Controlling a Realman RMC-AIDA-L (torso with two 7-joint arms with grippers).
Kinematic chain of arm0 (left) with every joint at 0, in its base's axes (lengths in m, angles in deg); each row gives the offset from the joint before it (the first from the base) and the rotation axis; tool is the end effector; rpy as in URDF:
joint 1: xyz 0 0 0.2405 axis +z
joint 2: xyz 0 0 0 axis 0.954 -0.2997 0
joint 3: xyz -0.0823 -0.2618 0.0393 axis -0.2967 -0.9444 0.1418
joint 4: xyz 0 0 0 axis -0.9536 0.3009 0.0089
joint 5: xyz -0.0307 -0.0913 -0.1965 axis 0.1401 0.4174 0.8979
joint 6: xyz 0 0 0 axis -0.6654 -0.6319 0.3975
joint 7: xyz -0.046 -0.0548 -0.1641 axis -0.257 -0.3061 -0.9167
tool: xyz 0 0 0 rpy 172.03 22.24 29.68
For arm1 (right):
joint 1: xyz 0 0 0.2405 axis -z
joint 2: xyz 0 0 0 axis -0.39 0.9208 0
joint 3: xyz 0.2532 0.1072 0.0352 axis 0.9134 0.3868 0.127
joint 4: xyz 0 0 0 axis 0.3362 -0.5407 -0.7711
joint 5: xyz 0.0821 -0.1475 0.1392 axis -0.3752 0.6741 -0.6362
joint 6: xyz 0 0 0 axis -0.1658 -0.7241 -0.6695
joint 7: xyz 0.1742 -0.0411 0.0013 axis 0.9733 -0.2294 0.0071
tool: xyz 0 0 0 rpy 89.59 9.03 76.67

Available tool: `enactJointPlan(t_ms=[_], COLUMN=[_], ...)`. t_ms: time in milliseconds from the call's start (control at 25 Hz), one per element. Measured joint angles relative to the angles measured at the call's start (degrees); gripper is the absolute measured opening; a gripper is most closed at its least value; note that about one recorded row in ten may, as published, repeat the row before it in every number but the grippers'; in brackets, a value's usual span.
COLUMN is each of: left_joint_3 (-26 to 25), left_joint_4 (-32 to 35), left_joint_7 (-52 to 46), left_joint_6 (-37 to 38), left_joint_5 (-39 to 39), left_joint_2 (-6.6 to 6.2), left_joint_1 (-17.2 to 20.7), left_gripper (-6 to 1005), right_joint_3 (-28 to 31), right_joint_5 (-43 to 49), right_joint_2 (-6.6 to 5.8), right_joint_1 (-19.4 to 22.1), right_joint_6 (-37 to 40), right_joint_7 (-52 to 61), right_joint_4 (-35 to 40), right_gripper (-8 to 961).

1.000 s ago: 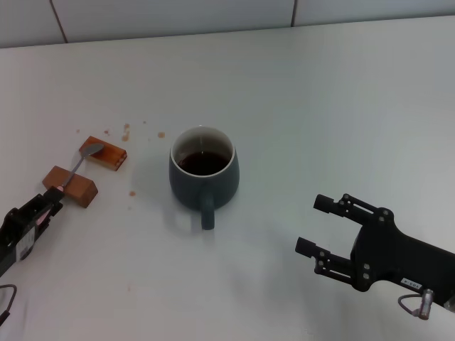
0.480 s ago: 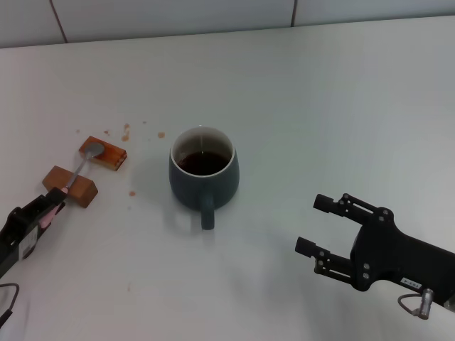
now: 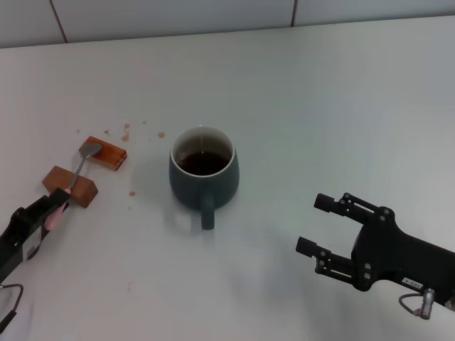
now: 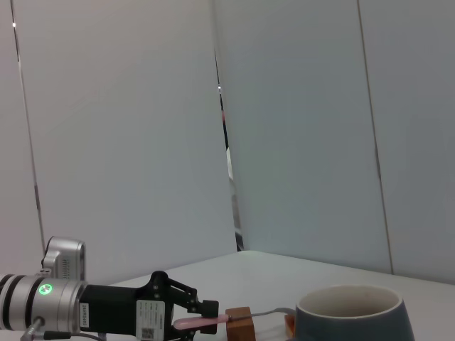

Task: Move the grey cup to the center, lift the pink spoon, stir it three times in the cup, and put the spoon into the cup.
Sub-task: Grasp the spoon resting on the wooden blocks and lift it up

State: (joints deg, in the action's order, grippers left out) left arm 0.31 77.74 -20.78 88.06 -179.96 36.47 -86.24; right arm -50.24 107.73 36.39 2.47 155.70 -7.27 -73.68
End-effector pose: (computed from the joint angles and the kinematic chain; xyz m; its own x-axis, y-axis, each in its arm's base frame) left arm -0.3985 0.2589 -0.0606 -0.3598 0.5153 0.7778 0.9124 0.0200 0.4088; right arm 0.3091 0.2406 -0.0914 0.6935 -0.0857 -0.7154 -0.3959 -0.8749 -0.2790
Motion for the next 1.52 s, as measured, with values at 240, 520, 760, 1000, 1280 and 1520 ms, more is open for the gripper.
enactJointPlan(t_ms=[240,520,760,1000,1280,1520], left_joint_3=[0.2,0.3,0.4,0.4,0.4,0.1], left_joint_4=[-0.3,-0.6,-1.3,-1.3,-1.3,-1.3], left_joint_7=[-0.1,-0.2,-0.1,0.0,-0.1,-0.1], left_joint_6=[0.1,0.2,0.2,0.0,-0.1,0.3], left_joint_5=[0.0,-0.1,-0.2,-0.3,-0.3,0.0], left_joint_2=[-0.02,-0.01,-0.06,-0.05,-0.05,-0.06], left_joint_1=[0.1,0.0,-0.1,-0.2,-0.2,0.2], left_gripper=[218,237,264,292,324,352], right_joint_3=[0.0,0.0,0.0,0.0,0.0,-0.1], right_joint_5=[0.0,0.0,0.0,0.0,0.0,0.1], right_joint_2=[0.0,0.0,0.0,0.0,0.0,0.0], right_joint_1=[0.0,0.0,0.0,0.0,-0.4,-0.4], right_joint_6=[0.0,0.1,0.1,0.1,0.1,0.1], right_joint_7=[0.0,0.0,0.0,0.0,0.0,0.0], right_joint_4=[0.0,0.0,0.0,0.0,0.0,0.0], right_gripper=[758,758,757,757,758,758])
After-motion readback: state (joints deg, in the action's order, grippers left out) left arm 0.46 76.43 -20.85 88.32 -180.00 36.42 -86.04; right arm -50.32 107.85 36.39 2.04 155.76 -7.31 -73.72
